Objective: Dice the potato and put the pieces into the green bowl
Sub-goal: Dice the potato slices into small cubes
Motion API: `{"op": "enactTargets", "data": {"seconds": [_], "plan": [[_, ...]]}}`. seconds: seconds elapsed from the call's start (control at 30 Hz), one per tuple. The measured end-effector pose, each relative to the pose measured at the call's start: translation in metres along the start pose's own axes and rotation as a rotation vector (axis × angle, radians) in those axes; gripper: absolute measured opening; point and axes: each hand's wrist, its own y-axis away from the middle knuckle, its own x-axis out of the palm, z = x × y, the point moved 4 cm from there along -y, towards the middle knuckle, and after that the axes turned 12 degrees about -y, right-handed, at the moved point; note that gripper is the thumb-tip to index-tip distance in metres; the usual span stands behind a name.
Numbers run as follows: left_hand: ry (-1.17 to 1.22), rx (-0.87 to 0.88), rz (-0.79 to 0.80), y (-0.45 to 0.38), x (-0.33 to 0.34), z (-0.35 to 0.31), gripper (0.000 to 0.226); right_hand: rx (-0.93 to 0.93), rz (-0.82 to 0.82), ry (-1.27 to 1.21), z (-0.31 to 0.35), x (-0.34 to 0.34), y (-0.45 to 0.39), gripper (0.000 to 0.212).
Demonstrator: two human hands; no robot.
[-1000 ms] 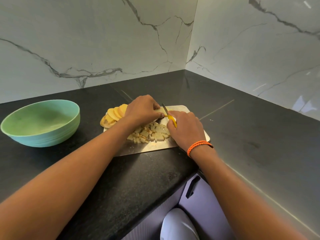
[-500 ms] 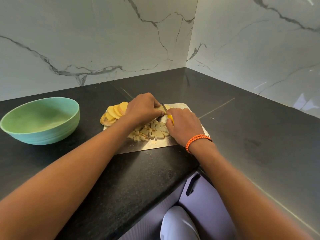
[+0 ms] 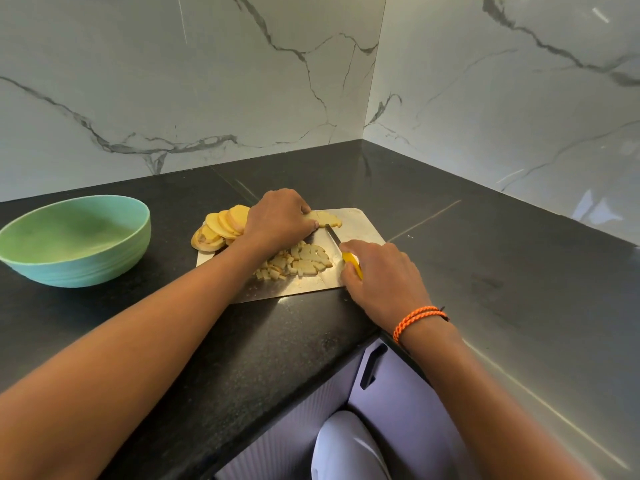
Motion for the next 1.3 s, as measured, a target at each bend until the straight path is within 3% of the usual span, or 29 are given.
{"op": "enactTargets", "data": {"seconds": [0.27, 0.87, 1.3], "plan": [[-0.010, 0.020, 0.069, -0.004, -0.010, 0.010, 0.031, 0.000, -0.138, -0.114, 0.002, 0.004, -0.022, 0.041], [0.003, 0.002, 0.063, -0.009, -0.007, 0.022, 0.029, 0.001, -0.018, 0.081, 0.006, 0.031, -0.063, 0.032], [-0.073, -0.005, 0.010, -0.003, -0.008, 0.014, 0.037, 0.003, -0.001, 0.073, 0.007, 0.024, -0.046, 0.036]]}}
